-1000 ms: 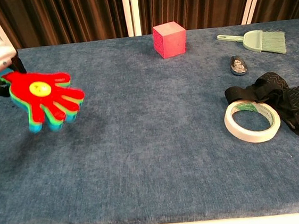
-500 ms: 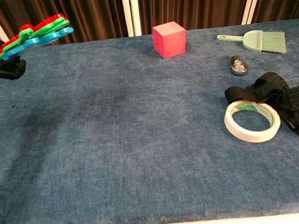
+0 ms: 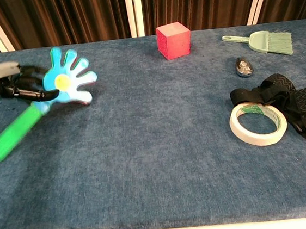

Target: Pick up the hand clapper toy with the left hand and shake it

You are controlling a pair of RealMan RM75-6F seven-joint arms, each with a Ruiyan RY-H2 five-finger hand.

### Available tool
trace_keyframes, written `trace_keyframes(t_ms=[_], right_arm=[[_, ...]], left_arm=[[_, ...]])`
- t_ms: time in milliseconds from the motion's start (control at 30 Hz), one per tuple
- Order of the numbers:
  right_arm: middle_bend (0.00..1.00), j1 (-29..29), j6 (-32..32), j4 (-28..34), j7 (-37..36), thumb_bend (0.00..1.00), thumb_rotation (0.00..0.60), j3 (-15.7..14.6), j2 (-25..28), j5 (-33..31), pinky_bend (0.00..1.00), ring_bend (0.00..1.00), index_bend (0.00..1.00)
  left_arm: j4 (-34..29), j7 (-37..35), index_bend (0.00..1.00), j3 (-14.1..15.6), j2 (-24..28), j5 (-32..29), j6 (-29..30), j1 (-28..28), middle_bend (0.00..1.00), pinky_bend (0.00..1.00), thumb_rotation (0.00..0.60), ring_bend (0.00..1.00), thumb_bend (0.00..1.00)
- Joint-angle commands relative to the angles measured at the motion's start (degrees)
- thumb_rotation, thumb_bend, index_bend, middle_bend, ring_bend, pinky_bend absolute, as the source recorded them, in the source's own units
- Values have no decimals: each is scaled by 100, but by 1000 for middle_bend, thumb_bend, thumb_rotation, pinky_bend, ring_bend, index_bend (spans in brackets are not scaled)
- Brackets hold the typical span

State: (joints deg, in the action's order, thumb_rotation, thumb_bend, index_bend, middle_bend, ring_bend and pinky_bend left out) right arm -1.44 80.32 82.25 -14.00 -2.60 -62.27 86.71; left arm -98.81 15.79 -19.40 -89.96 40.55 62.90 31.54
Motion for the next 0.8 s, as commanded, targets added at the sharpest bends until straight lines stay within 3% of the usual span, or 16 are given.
trace_keyframes(t_ms=[33, 233, 400, 633, 800], right_arm=[[27, 1, 9, 15, 12, 219, 600, -1, 0, 14, 0, 0, 0], [27, 2, 5, 48, 54, 219, 600, -8, -5, 24, 0, 0, 0], [26, 5, 45, 116, 89, 219, 600, 10, 5, 42, 0, 0, 0], [0, -3, 230, 292, 244, 218, 600, 87, -19, 88, 0, 0, 0], [0, 7, 300, 420, 455, 217, 600, 95, -54, 161, 0, 0, 0]], left_arm=[[348, 317, 0, 614, 52, 2070, 601, 46, 0, 0, 600, 0, 248], [801, 90, 0, 1071, 348, 3450, 1317, -221, 0, 0, 600, 0, 239], [889, 139, 0, 1395, 789, 3612, 1712, -682, 0, 0, 600, 0, 235], [1787, -846, 0, 2182, 1301, 4644, 2690, -1546, 0, 0, 600, 0, 224], [2181, -1318, 0, 2406, 1379, 4776, 3112, -2057, 0, 0, 600, 0, 223]])
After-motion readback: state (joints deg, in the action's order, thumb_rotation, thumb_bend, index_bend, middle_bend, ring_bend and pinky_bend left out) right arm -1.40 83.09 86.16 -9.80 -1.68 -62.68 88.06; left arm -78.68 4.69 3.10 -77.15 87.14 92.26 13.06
